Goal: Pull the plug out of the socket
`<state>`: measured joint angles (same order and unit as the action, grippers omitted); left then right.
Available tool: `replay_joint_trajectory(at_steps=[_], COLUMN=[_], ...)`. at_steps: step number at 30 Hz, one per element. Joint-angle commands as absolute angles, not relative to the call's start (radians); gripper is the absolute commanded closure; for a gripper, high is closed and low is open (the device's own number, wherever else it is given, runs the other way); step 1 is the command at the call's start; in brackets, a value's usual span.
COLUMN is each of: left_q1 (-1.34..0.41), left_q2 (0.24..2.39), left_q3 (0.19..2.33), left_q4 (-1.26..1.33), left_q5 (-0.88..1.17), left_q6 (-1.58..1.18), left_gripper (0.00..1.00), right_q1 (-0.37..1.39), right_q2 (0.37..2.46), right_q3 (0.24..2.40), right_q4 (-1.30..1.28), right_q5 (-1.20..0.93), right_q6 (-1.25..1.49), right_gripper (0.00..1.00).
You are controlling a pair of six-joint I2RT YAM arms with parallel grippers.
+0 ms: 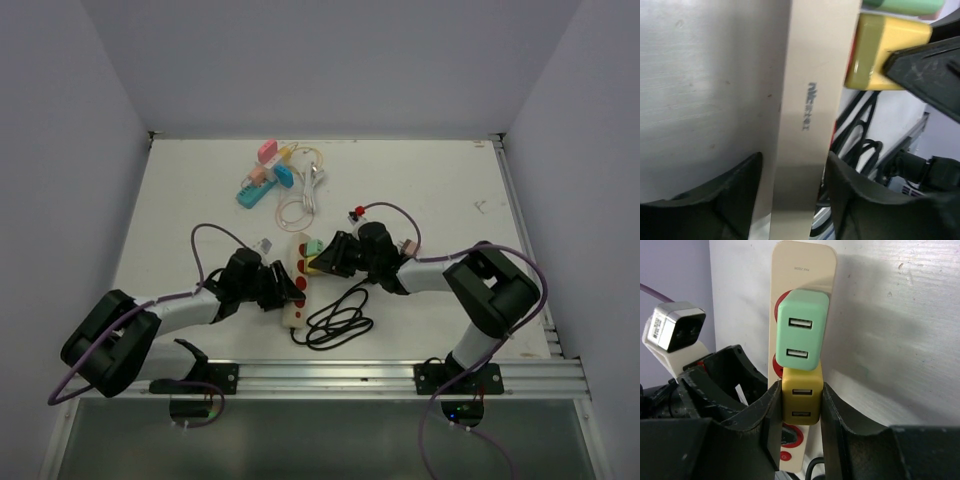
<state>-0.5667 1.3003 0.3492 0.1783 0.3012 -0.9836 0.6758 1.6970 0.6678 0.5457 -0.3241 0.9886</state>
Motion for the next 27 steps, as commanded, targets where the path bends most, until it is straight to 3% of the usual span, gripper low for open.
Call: replay_joint_trajectory(at_steps=[1,5,7,12,15,18,20,21,23,24,25,27], left_q1=[-0.534,-0.532,-0.534,-0.534,-0.538,-0.548,-0.551,-0.551,-0.551,-0.552,-0.551,-0.551], left_q2=[1.325,1.333,1.342,1.399,1.437,1.500,1.512,1.516,1.511,1.506,1.505,1.502], left_q3=[0.314,0.330,0.348,0.383,0.400,0.417,0.419,0.416,0.408,0.407,0.402,0.402], left_q4=[0.159,0.173,0.178,0.182,0.198,0.199,0.195,0.190,0.169,0.158,0.147,0.101], left_q5=[0.199,0.201,0.202,0.201,0.206,0.201,0.195,0.183,0.163,0.143,0.131,0.094], left_q6=[-0.925,-0.902,-0.884,-0.864,-0.865,-0.865,-0.873,-0.877,-0.887,-0.896,-0.899,-0.926], left_gripper=[0.38,0.20,0.16,0.17,0.22,0.36,0.57,0.73,0.85,0.95,1.00,1.00], right_q1=[0.681,0.689,0.693,0.703,0.704,0.709,0.709,0.710,0.709,0.709,0.707,0.707], right_q2=[1.686,1.710,1.718,1.729,1.729,1.733,1.735,1.730,1.721,1.717,1.712,1.698], right_q3=[0.701,0.710,0.715,0.716,0.721,0.724,0.716,0.713,0.704,0.701,0.700,0.695], right_q4=[0.592,0.595,0.595,0.600,0.603,0.609,0.621,0.626,0.626,0.624,0.623,0.620], right_q5=[-0.379,-0.380,-0.387,-0.380,-0.383,-0.390,-0.396,-0.396,-0.396,-0.396,-0.396,-0.397], right_q6=[0.928,0.925,0.923,0.925,0.930,0.933,0.942,0.943,0.946,0.945,0.946,0.950], right_gripper=[1.00,1.00,1.00,1.00,1.00,1.00,1.00,1.00,1.00,1.00,1.00,1.00])
